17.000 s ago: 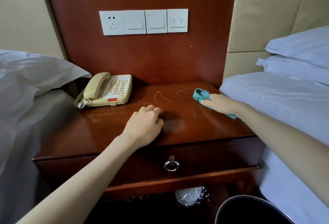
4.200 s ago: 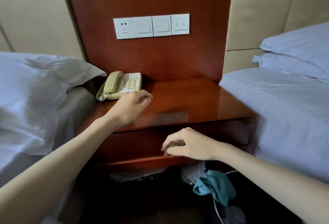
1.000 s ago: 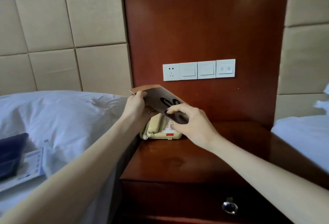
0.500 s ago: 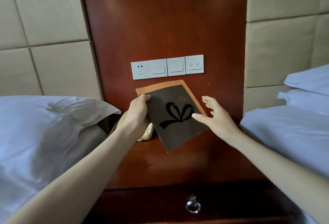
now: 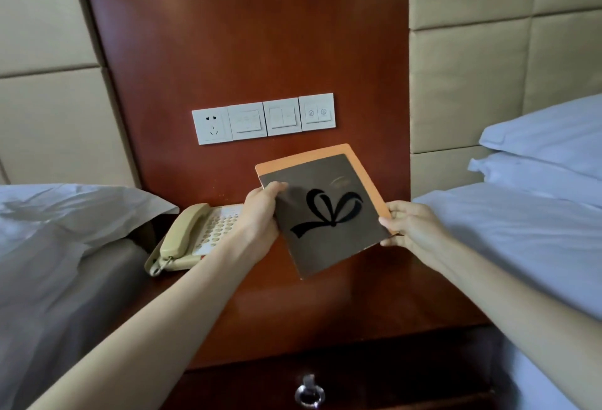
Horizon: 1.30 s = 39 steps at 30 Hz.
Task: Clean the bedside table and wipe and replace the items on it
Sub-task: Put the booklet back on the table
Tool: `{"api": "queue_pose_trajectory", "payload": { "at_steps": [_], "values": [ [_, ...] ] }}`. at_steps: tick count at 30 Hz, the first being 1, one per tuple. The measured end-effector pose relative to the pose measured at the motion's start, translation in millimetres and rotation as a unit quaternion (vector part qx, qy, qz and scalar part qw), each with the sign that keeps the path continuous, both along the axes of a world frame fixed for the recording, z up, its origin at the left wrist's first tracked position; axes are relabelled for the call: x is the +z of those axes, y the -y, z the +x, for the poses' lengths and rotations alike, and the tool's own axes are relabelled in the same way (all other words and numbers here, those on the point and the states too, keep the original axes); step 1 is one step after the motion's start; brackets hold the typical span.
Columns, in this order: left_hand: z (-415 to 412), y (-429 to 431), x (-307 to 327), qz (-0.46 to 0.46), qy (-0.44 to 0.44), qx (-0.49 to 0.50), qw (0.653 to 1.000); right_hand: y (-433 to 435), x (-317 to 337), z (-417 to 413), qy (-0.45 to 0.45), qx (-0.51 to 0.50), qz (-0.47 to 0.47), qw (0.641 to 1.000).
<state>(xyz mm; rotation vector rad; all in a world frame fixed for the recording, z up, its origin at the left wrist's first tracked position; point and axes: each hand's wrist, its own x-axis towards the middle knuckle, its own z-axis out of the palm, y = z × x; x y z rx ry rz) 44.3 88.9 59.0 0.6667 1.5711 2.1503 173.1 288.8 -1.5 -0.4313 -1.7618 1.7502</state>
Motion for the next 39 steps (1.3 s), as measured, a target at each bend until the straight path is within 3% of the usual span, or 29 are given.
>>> {"api": "queue_pose_trajectory", "payload": {
  "at_steps": [7,15,25,39],
  "values": [
    [5,-23,-33,-0.132,-0.152,-0.098,0.975,-31,-4,-2,-0.040,-0.107,-0.064,0.991],
    [8,-70,-73,-0.228,-0.348,0.035,0.909,-67,-19,-4,0.016,-0.184,-0.080,0.980],
    [-3,-112,-98,-0.276,-0.292,0.016,0.916,-99,-40,-21,0.154,-0.244,0.059,0.956],
    [-30,-115,-100,-0.322,-0.274,0.082,0.902,-99,-44,-50,0.237,-0.168,0.163,0.943]
  ]
}}
